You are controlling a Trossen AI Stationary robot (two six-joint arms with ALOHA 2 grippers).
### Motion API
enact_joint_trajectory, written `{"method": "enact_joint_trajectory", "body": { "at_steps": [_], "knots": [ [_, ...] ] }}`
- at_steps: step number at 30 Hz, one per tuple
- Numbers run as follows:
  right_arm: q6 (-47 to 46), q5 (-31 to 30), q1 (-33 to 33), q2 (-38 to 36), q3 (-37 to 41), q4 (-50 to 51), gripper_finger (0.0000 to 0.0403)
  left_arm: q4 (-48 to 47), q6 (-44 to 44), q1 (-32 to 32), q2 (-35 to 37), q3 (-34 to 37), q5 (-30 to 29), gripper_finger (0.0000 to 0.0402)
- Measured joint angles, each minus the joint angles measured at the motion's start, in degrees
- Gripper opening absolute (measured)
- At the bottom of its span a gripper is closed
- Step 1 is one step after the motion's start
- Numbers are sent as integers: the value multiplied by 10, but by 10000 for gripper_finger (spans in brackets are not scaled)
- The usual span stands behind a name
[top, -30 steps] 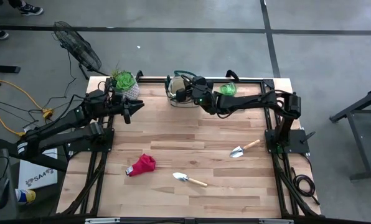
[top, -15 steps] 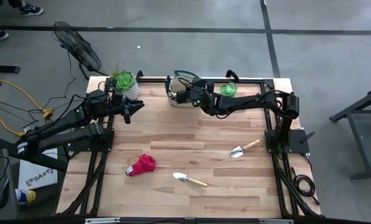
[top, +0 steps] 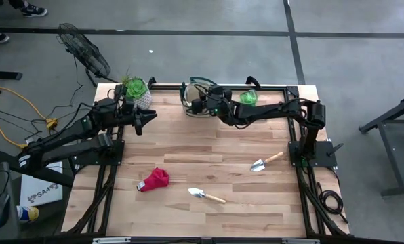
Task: Pick & Place Garden tools in Gardening bag
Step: Put the hand rake into the gardening bag
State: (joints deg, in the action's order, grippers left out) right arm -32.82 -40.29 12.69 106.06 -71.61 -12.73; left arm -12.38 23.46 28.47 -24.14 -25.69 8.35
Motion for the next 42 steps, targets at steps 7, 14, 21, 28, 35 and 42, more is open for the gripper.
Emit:
{"method": "enact_joint_trajectory", "body": {
  "at_steps": [7, 14, 21, 28, 35, 42],
  "knots": [
    [33, 13, -7, 0, 0, -27, 108, -10, 0, 0, 0, 0, 0, 102],
    [97, 16, -7, -27, 0, -46, 69, -11, 0, 0, 0, 0, 0, 102],
    [131, 40, -7, -92, 0, 5, 8, -11, 0, 0, 0, 0, 0, 102],
    [24, 148, -7, -152, 0, 192, 2, -11, 0, 0, 0, 0, -1, 102],
    [-18, 282, 8, -158, 0, 234, 2, -11, -5, 0, 0, 0, -3, 102],
    [-36, 304, 17, -157, 0, 239, 2, -11, -10, 0, 0, 0, -4, 102]
  ]
}}
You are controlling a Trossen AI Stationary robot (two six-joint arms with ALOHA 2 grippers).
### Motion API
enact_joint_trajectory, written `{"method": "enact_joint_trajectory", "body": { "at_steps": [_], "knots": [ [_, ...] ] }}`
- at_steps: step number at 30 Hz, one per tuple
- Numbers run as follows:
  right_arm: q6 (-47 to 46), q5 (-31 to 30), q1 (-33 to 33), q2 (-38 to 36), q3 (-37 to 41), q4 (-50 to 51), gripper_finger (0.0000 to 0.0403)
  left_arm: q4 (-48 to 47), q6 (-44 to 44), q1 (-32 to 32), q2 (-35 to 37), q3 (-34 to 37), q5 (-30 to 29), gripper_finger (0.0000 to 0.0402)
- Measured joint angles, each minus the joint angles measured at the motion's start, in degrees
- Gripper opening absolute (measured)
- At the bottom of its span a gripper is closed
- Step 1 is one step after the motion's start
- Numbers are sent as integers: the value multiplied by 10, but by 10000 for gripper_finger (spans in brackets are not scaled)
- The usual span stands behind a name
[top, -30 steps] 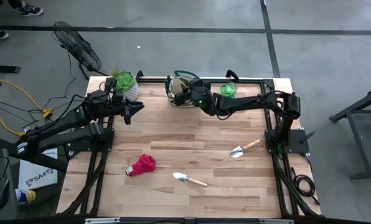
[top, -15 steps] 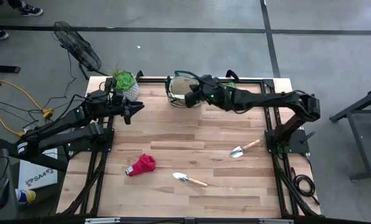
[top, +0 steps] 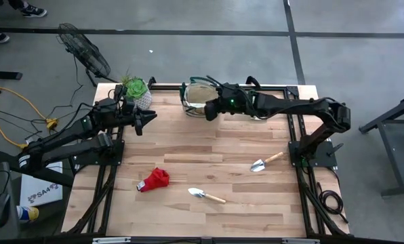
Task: Pick & Place Garden tools in Gardening bag
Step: Put the hand rake into the gardening bag
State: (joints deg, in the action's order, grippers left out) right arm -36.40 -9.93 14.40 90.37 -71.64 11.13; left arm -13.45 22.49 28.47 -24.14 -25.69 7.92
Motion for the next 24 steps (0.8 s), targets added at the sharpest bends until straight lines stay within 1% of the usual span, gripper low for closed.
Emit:
{"method": "enact_joint_trajectory", "body": {
  "at_steps": [3, 6, 18, 24],
  "knots": [
    [-3, 14, -2, 0, 0, 14, 2, -1, -1, 0, 0, 0, 0, 102],
    [-9, 1, -9, 0, 0, 33, 2, -1, -1, 0, 0, 0, 0, 102],
    [0, -21, -8, 1, 0, 34, 2, -2, -1, 0, 0, 0, 0, 102],
    [-1, -13, -8, 28, 0, 20, 2, -2, -1, 0, 0, 0, 0, 102]
  ]
}}
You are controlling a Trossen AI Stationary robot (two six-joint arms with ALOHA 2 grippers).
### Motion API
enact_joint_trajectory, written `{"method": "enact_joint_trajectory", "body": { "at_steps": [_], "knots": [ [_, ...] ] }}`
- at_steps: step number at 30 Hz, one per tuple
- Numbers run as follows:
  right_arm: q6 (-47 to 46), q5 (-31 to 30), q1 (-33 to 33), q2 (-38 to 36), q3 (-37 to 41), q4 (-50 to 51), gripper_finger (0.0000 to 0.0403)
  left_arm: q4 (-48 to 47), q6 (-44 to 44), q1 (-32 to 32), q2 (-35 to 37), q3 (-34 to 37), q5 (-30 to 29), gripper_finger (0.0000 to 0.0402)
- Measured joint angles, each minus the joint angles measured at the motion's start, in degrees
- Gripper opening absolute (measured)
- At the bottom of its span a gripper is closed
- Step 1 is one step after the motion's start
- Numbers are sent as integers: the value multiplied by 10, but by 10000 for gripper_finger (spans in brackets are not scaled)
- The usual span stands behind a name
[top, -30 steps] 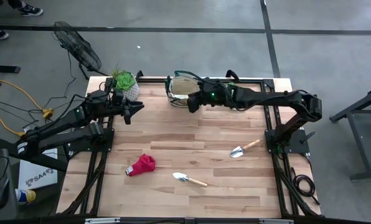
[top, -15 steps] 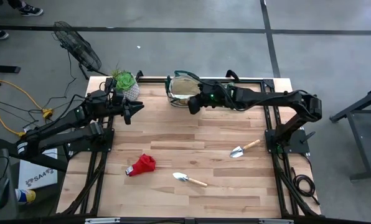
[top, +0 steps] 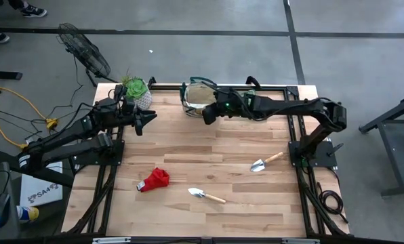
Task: Pick & Place Garden tools in Gardening bag
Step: Put the hand rake into the gardening bag, then put the spray bottle into the gardening bag
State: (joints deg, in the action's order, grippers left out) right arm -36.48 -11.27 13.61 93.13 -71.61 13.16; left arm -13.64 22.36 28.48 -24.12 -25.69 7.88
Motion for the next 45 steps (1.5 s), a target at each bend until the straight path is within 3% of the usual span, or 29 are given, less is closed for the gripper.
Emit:
{"method": "enact_joint_trajectory", "body": {
  "at_steps": [17, 33, 37, 45],
  "knots": [
    [-13, -7, 44, 47, 0, -59, 2, -2, 3, 0, 0, 0, -1, 102],
    [-9, 38, 52, 43, 0, -134, 2, -2, 7, 0, 0, 0, 6, 102],
    [2, 47, 56, 30, 0, -128, 3, -2, 7, 0, 0, 0, 6, 102],
    [37, -20, 79, -42, 0, -27, 3, -2, 7, 0, 0, 0, 7, 102]
  ]
}}
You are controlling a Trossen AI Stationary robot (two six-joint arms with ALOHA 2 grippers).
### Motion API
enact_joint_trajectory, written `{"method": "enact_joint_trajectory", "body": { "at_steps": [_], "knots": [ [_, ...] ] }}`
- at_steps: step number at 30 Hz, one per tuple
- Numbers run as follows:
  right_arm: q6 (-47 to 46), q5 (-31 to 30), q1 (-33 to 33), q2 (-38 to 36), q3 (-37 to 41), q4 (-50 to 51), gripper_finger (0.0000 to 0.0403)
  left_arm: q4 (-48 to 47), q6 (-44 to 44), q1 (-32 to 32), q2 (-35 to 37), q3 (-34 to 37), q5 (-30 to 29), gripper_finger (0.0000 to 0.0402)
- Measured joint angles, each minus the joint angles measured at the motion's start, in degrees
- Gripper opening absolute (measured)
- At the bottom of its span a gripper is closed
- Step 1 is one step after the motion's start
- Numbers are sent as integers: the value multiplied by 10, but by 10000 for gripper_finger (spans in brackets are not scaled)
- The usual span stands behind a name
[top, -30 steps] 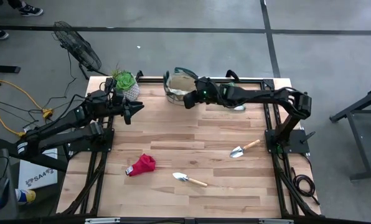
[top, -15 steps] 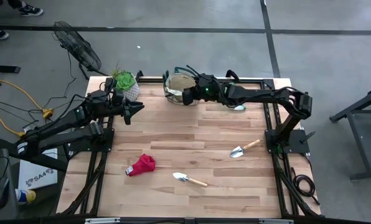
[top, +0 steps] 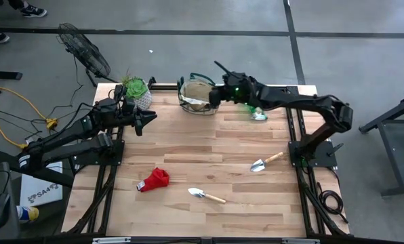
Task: Pick & Place Garden tools in Gardening bag
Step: Put the spray bottle into the gardening bag
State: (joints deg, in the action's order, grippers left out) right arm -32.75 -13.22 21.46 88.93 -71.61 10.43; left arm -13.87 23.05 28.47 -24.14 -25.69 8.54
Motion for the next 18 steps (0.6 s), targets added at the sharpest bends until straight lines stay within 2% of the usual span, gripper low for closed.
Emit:
{"method": "enact_joint_trajectory", "body": {
  "at_steps": [11, 14, 18],
  "knots": [
    [-19, 34, 78, -60, 0, 241, 7, 0, 0, 0, 0, 0, -1, 102],
    [-31, 45, 99, -61, 0, 305, 23, 0, 3, 0, 0, 0, -2, 102],
    [-35, 59, 125, -61, 0, 377, 63, 0, 8, 0, 0, 0, -2, 102]
  ]
}}
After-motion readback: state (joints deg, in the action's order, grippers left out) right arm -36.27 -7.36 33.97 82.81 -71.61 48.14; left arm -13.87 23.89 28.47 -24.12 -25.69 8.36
